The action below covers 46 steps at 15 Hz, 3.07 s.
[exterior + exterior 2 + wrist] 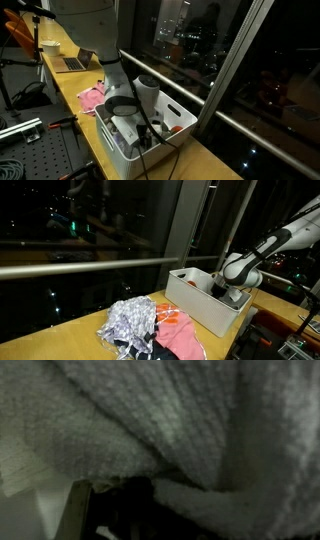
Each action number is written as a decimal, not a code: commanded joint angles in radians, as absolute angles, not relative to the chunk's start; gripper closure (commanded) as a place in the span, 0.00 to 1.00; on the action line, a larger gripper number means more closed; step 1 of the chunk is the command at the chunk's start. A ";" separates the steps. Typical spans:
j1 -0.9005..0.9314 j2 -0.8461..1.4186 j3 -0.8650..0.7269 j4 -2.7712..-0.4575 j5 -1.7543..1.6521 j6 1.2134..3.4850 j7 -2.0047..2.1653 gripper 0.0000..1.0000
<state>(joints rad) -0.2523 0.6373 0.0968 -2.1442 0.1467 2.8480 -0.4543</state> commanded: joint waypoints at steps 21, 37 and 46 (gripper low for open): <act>-0.237 0.233 0.241 -1.947 0.313 2.540 -0.433 1.00; 0.217 0.068 0.281 -1.937 0.346 2.435 -0.356 1.00; 0.193 0.206 0.292 -2.024 0.405 2.473 -0.390 0.74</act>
